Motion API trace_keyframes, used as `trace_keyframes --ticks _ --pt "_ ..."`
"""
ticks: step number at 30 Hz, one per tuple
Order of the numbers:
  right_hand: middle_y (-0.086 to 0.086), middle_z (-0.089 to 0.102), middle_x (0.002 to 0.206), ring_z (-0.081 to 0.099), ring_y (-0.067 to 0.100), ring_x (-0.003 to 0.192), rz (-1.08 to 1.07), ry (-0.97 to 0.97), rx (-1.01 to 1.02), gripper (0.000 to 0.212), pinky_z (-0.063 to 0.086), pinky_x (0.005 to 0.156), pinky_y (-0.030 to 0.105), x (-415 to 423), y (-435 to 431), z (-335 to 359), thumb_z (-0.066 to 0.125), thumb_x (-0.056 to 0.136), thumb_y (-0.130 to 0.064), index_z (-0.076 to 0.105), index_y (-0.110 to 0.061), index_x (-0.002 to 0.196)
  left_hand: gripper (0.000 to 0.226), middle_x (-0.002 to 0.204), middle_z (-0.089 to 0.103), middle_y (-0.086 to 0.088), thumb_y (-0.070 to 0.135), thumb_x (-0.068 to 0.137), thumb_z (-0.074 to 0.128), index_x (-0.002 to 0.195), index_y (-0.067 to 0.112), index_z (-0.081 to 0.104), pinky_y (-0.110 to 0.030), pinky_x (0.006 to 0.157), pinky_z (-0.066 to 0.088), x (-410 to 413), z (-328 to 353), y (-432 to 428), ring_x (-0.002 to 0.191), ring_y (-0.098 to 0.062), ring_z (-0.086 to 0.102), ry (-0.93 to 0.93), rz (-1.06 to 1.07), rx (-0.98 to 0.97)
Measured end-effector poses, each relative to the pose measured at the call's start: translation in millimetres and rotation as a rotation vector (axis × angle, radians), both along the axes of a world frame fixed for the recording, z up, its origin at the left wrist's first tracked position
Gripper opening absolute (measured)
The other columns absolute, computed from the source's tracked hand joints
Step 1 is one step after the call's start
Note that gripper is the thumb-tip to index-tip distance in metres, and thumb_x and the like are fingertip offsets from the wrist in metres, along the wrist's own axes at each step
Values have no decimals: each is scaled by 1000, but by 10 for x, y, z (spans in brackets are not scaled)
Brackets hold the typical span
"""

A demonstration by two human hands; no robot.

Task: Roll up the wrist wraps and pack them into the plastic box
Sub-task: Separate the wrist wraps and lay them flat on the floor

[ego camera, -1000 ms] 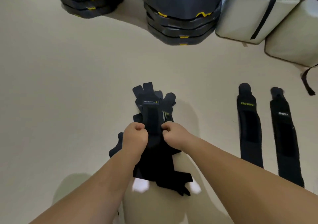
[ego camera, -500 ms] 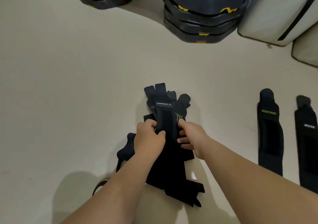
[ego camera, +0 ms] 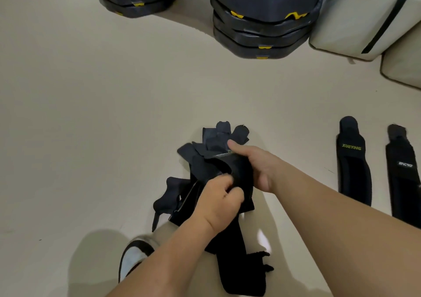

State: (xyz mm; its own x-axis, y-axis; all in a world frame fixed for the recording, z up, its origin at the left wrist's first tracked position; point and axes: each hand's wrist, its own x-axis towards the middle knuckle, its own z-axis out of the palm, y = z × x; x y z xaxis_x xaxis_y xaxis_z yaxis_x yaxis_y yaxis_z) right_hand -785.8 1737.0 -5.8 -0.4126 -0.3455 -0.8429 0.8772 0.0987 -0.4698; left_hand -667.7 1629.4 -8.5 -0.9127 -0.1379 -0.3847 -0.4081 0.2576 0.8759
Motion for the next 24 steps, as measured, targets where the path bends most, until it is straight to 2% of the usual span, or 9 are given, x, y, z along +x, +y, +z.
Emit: trace_keyframes --ticks 3,5,7,9,11,13,17,20,24 --pt "11 80 116 78 28 104 79 -12 14 48 61 83 37 2 68 13 83 88 -37 74 -7 125 15 66 60 -4 15 82 57 70 8 61 -29 59 46 -115 45 -108 66 -20 55 -118 464 220" --pt "11 80 114 78 27 98 75 -28 12 44 60 84 37 18 121 12 80 91 -36 74 -7 123 19 74 67 -11 14 94 55 78 6 62 -36 63 51 -147 -5 -265 69 -26 61 -192 726 171" --pt "10 80 114 78 25 95 63 -48 5 40 59 86 37 46 156 10 77 93 -39 75 -9 120 4 88 68 -4 17 95 60 92 15 61 -34 66 52 -100 -89 -401 74 -19 63 -220 720 -37" --pt "8 80 113 78 24 95 67 -59 -1 40 59 87 36 74 182 13 75 94 -43 76 -11 118 24 105 62 6 19 92 69 111 23 56 -28 69 49 -75 -169 -429 88 -11 63 -281 635 -73" --pt "7 81 110 79 22 88 83 -70 -23 38 60 80 33 83 186 17 73 95 -45 77 -12 114 43 114 58 12 22 89 76 123 30 50 -26 74 52 -88 -229 -434 97 -10 64 -299 586 30" --pt "5 81 109 80 21 88 91 -58 -15 37 60 75 31 78 179 40 72 97 -43 77 -12 116 36 114 62 11 31 87 81 115 30 58 -28 78 57 -118 -242 -424 97 -10 67 -255 531 -3" --pt "6 80 117 77 25 106 157 -19 13 36 58 90 39 79 190 141 66 99 -35 73 -14 128 29 97 61 8 43 84 82 78 24 61 -31 73 55 -151 -182 -419 80 -12 63 -142 433 -264" --pt "7 79 108 73 28 96 131 5 26 29 54 95 43 133 238 259 65 92 -28 73 -11 115 33 74 50 3 23 93 73 76 16 45 -30 60 40 -170 -38 -395 66 -19 47 -101 395 -243" --pt "15 78 107 73 30 97 77 65 -15 28 52 104 48 259 365 534 57 93 -23 75 -6 106 26 78 47 1 17 99 59 82 16 39 -32 57 36 -144 265 -553 64 -17 42 -109 473 -306"
